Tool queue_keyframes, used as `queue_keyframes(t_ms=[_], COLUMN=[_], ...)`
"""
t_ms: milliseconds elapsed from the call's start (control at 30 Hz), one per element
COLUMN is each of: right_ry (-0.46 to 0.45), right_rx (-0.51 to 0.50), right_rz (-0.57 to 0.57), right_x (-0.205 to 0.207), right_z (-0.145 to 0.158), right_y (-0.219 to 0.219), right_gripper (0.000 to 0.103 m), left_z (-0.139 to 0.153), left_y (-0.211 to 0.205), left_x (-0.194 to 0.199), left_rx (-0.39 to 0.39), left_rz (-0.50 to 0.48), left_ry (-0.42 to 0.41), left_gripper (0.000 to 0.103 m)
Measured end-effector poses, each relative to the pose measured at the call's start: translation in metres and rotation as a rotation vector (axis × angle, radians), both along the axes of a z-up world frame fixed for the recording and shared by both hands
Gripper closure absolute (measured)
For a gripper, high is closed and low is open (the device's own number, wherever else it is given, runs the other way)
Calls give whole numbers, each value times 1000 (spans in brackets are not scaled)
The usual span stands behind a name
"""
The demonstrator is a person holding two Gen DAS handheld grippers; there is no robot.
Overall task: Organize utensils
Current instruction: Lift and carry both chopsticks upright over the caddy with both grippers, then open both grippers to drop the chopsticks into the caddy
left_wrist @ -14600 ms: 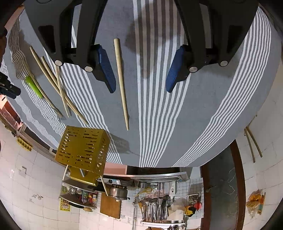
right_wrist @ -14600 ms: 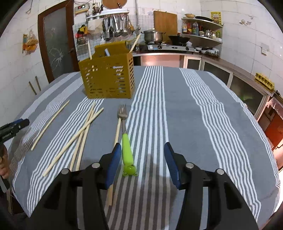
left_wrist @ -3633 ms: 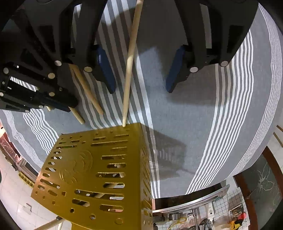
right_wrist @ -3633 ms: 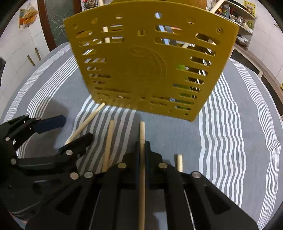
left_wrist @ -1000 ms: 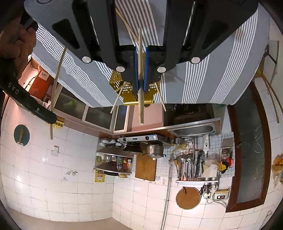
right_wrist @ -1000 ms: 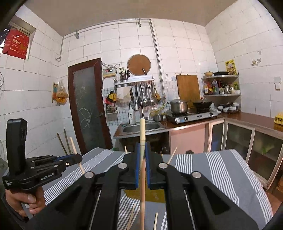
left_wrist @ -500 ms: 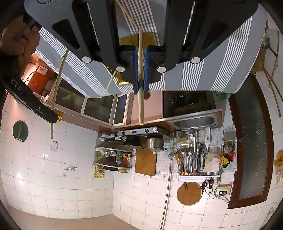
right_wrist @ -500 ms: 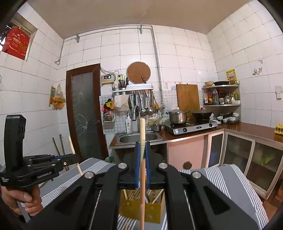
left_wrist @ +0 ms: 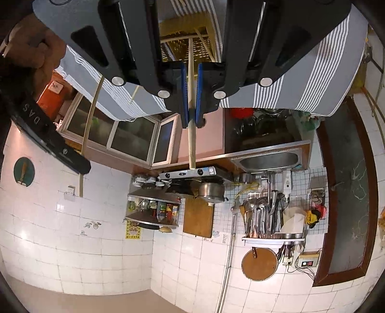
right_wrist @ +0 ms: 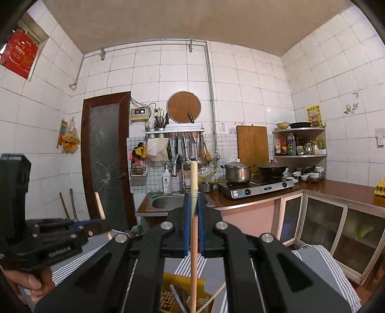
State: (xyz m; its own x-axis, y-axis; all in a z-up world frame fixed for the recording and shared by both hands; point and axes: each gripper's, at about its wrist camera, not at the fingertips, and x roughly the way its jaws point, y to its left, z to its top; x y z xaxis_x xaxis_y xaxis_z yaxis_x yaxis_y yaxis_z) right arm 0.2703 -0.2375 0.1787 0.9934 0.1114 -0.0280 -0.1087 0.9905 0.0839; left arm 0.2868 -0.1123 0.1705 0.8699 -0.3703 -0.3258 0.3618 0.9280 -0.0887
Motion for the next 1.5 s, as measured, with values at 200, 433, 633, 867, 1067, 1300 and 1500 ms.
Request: queue_keyframes(t_ms=[200, 433, 633, 867, 1067, 1300, 1500], right_ry=[9, 31, 54, 63, 70, 101, 112], right_rx=[-7, 0, -11, 7, 8, 11, 19], right_rz=[-5, -3, -8, -17, -17, -3, -25], right_x=[23, 45, 61, 71, 74, 76, 71], right_z=[-12, -30, -44, -50, -54, -63, -63], right_y=[1, 0, 3, 1, 1, 1, -6], right_gripper=[97, 97, 97, 97, 97, 96, 75], left_z=[-15, -35, -48, -56, -62, -68, -76], left_y=[-4, -4, 0, -1, -2, -4, 7], left_x=[15, 33, 45, 50, 53, 51, 49], left_rx=[4, -22, -34, -23, -33, -20, -27], left_rz=[2, 8, 7, -4, -6, -11, 19], left_ry=[5, 38, 62, 79, 102, 125, 156], left_gripper=[99, 99, 99, 99, 99, 97, 68])
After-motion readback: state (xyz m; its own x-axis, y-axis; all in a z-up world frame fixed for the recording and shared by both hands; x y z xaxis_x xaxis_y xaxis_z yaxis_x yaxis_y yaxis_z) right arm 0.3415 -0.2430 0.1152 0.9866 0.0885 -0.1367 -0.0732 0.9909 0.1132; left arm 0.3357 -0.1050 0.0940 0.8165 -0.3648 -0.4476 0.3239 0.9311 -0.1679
